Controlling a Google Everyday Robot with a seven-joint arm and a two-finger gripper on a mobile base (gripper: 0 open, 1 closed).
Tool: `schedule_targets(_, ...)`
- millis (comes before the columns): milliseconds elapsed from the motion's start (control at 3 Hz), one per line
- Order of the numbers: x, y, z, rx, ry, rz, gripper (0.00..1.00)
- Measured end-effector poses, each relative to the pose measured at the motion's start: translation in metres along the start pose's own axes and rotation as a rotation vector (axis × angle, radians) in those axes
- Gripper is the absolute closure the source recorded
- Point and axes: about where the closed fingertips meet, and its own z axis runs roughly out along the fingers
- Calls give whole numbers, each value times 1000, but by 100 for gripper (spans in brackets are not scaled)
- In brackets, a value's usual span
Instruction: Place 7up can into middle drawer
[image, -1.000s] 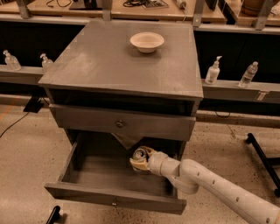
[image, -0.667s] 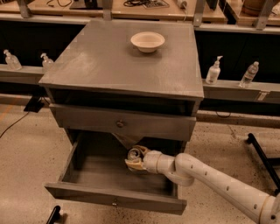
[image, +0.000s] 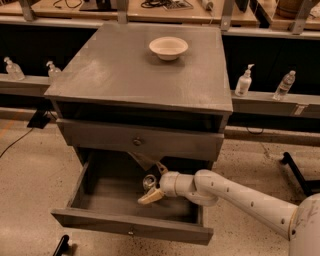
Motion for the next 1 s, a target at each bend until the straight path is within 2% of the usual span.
schedule_targets(333, -1, 0, -2, 3, -2, -2, 0)
schedule_targets(667, -15, 1, -29, 46, -39, -28, 0)
schedule_targets(1000, -17, 1, -56, 140, -79, 48, 0)
